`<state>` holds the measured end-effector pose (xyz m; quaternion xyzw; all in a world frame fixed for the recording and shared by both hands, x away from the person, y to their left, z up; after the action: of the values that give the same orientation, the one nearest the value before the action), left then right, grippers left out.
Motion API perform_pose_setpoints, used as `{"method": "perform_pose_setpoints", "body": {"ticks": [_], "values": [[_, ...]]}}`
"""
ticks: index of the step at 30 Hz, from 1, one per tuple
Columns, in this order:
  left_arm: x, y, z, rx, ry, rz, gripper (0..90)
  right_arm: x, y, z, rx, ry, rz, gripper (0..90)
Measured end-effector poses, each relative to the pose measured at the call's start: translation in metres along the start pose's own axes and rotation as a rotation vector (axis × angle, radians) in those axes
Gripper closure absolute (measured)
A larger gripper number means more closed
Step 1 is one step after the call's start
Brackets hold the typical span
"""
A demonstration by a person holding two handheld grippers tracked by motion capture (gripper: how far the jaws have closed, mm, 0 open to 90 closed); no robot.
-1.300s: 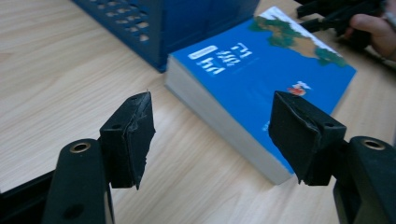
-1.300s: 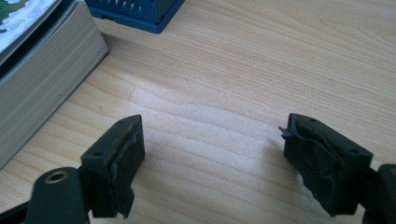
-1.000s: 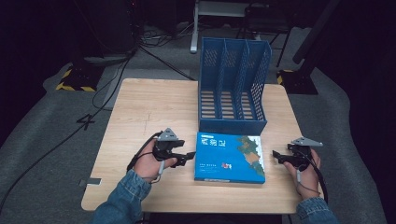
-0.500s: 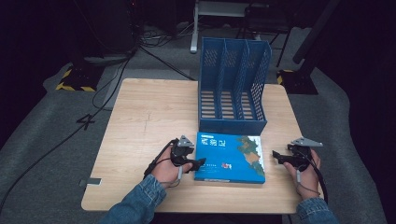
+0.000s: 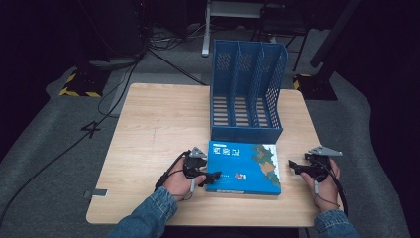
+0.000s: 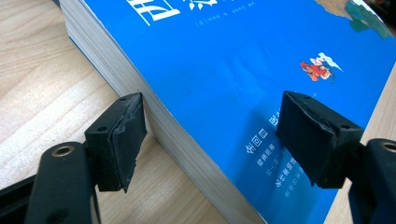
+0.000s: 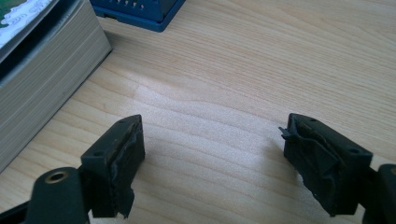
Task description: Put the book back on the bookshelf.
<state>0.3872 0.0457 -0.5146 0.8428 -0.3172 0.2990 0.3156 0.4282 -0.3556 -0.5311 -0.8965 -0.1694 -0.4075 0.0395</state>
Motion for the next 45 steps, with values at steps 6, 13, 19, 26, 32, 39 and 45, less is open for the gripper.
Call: {"method": "perform_pose_setpoints", "body": {"ticks": [6, 13, 19, 26, 32, 39, 45], "values": [[0.004, 0.002, -0.008, 0.048, 0.006, 0.062, 38.6, 0.0, 0.0, 0.0, 0.001, 0.0, 0.0, 20.7], [0.013, 0.011, -0.021, 0.011, 0.099, 0.086, 46.7, 0.0, 0.0, 0.0, 0.001, 0.0, 0.0, 20.7], [0.016, 0.022, -0.027, -0.05, 0.154, 0.096, 47.6, 0.0, 0.0, 0.0, 0.0, 0.0, 0.0, 20.7], [0.011, 0.014, -0.02, -0.026, 0.14, 0.089, 44.4, 0.0, 0.0, 0.0, 0.0, 0.0, 0.0, 20.7], [0.001, 0.004, -0.012, 0.043, 0.037, 0.075, 43.8, 0.0, 0.0, 0.0, 0.001, 0.0, 0.0, 20.7], [-0.003, 0.004, -0.007, 0.063, 0.038, 0.032, 38.9, 0.0, 0.0, 0.0, 0.001, 0.0, -0.001, 20.7], [-0.005, 0.002, -0.006, 0.025, 0.051, -0.042, 39.9, 0.0, 0.0, 0.0, 0.0, 0.0, 0.0, 20.7]]}}
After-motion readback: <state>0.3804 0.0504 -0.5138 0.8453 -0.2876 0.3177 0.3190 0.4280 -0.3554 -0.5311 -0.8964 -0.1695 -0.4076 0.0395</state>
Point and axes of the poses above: each handheld gripper's, and its own axes: z roughly forward along the jaws, x roughly out of its top, y roughly to its right, the point moved 4 cm from there along z, roughly forward along the jaws, and after that the axes turned 5 degrees about -x, right-handed, at the moved point
